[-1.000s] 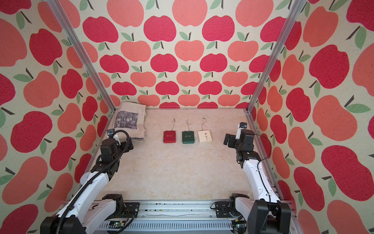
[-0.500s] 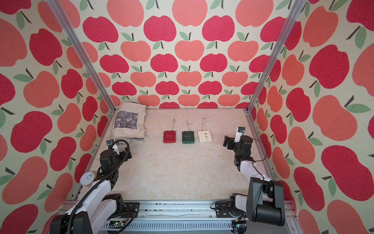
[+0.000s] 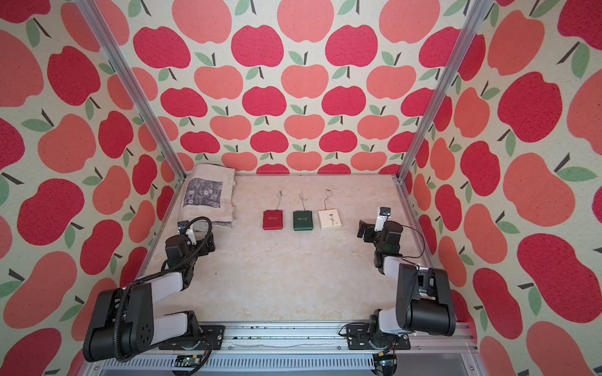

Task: Take the necklace out of the lift-off lid jewelry box
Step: Reset both arms

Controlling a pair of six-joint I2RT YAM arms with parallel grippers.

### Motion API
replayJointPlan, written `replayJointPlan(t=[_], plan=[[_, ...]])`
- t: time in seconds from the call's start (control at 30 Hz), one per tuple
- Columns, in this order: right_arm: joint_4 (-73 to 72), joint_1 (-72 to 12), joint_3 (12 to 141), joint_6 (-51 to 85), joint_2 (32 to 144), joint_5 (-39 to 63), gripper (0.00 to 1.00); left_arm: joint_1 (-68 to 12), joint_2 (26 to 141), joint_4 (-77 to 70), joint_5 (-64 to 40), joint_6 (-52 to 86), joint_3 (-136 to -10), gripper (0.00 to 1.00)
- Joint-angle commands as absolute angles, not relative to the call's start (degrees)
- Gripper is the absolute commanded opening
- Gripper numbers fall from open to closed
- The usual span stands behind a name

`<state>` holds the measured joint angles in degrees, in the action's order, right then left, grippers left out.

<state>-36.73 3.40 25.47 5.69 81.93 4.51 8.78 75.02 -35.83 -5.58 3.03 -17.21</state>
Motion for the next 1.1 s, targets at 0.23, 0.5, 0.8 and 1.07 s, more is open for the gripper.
replayJointPlan(t=[0.23,0.5,0.8,1.07], plan=[[-40.7,3.7,24.9,3.5,82.7,5.2,0.99,9.1,78.8,-39.0,-10.4,0.5,-22.4,0.99],[-41.3,3.7,24.7,2.7,82.7,8.6,0.99,8.9,84.5,-44.5,-14.0,0.4,-22.5,0.99],[-62.2,2.7,18.4,-2.4,91.3,18.4,0.99,7.6,89.8,-48.2,-15.7,-2.1,-23.0,0.99],[-60.2,2.7,19.7,-1.2,91.7,15.7,0.99,7.8,90.1,-46.9,-10.5,0.2,-23.8,0.99]])
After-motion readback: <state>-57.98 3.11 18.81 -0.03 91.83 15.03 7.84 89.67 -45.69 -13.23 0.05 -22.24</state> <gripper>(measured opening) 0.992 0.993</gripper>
